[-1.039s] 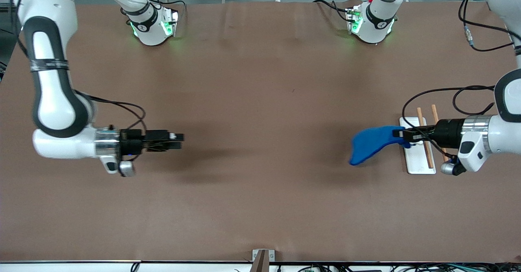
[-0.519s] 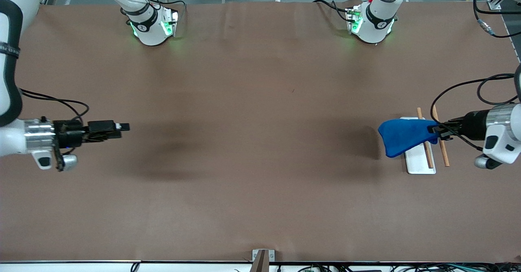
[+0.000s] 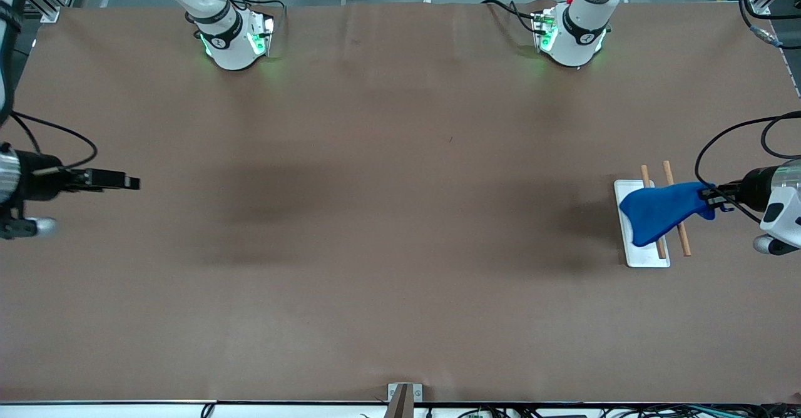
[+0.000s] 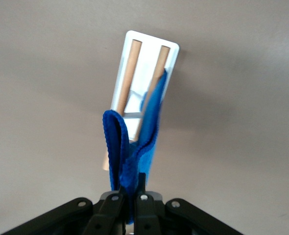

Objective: Right arm passes towel to left arm to hang

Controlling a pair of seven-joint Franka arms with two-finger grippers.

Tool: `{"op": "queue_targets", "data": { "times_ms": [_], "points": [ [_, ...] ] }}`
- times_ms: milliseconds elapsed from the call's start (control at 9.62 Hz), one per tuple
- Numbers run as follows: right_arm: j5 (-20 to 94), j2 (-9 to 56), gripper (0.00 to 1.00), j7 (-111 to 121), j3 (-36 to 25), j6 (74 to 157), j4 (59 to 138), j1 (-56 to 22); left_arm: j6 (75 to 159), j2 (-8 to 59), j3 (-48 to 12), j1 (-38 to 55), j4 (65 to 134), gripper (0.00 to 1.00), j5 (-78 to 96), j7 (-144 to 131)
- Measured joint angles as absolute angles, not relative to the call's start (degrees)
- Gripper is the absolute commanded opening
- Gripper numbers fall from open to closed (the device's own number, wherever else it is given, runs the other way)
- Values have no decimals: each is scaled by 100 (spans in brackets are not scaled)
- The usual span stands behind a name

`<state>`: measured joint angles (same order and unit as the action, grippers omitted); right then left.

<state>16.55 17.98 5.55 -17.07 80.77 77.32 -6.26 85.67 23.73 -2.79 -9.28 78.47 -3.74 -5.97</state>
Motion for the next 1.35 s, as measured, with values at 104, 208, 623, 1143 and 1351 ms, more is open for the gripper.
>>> {"op": "queue_targets", "data": {
  "times_ms": [104, 208, 623, 1143, 1351],
  "points": [
    [1354, 1621, 100, 494, -1720, 8133, 7729, -605, 8567, 2373, -273, -1052, 7845, 0, -528, -236],
    [1194, 1468, 100, 478, -1703, 8150, 7726, -534, 8573, 2373, -271, -1184, 7845, 0, -684, 63],
    [639, 925, 100, -103, -1009, 7930, 7856, 108, 8938, 2490, -267, -1363, 7865, 1, -950, 421],
    [15, 567, 100, -342, -677, 8174, 7851, 338, 9558, 2836, -263, -1614, 7874, 10, -1036, 783],
    [11, 437, 100, -352, -670, 8293, 7823, 401, 9712, 2962, -263, -1762, 7878, 99, -1037, 986]
  ]
}}
